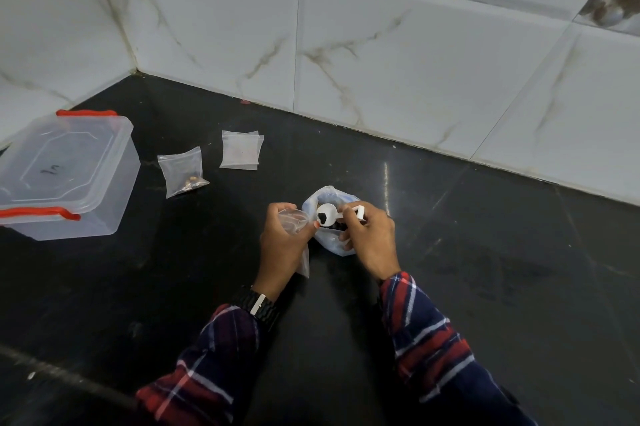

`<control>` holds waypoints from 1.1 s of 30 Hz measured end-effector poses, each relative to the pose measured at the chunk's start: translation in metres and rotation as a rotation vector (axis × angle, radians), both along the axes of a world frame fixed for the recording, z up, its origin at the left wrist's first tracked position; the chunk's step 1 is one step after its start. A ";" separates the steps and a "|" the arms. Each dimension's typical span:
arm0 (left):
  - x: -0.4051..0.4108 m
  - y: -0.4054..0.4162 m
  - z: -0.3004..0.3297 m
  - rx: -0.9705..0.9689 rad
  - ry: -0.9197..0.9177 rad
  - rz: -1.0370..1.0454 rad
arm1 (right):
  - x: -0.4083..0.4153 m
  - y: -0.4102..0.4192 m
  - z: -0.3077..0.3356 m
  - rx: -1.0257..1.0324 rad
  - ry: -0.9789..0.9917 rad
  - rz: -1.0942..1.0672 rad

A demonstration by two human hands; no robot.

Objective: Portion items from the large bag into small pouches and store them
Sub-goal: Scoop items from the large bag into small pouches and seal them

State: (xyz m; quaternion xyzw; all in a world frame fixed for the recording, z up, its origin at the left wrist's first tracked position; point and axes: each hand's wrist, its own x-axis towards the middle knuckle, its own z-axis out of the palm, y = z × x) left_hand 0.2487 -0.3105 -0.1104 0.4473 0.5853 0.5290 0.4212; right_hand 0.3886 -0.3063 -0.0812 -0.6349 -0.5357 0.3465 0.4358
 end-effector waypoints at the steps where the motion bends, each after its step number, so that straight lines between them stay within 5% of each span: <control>1: -0.001 0.000 0.001 0.000 0.002 0.000 | 0.000 0.001 0.000 -0.010 0.024 -0.022; 11: -0.012 -0.006 0.007 0.074 0.206 0.019 | 0.003 -0.004 0.011 0.019 0.191 -0.080; 18: -0.021 -0.013 0.017 0.108 0.224 0.056 | -0.017 -0.031 0.033 0.336 0.081 0.156; 24: -0.023 -0.016 0.024 0.127 0.123 0.026 | -0.024 -0.042 0.030 0.505 -0.304 0.381; 33: -0.015 -0.015 0.028 0.138 0.084 0.020 | -0.021 -0.045 0.025 0.565 -0.296 0.354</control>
